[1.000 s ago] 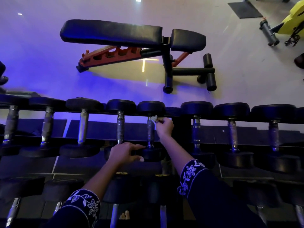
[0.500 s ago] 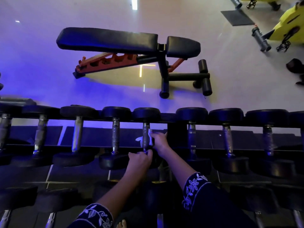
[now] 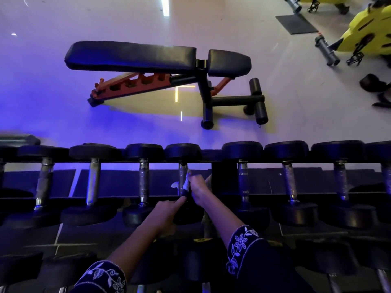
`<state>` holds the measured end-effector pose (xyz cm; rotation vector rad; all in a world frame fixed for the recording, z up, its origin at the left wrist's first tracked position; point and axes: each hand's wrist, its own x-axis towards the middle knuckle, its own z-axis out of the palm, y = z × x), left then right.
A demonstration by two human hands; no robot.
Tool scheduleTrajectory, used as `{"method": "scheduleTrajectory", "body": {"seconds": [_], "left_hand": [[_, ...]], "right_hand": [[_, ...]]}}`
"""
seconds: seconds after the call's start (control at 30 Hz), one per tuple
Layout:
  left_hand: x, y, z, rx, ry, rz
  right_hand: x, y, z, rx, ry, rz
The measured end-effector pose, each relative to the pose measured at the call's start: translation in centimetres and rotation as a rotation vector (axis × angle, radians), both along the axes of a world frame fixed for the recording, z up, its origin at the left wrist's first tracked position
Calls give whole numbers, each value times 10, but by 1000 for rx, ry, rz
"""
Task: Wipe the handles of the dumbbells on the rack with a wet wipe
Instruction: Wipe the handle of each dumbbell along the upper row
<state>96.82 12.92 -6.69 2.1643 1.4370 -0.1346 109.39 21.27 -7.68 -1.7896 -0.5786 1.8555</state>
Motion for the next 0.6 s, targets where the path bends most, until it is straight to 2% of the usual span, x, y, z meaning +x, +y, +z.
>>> {"method": "scheduleTrajectory", "body": {"seconds": [0.1,0.27,0.4,0.47,0.6], "left_hand": [[-2,-1,-7,-21,-54,4],[2,-4,-9,-6,49,21],[2,-6,-8,-10,102,50],[4,-7,-7,-8,100,53],[6,-6,-6,-31,115,70]], "right_hand": [[0,0,2,40,-56,-13],[4,13,3,101,-144,-83],[5,19,0,99,-68,-144],[6,0,25,79,-25,-98],[15,-24,26,63,68,-19]]}}
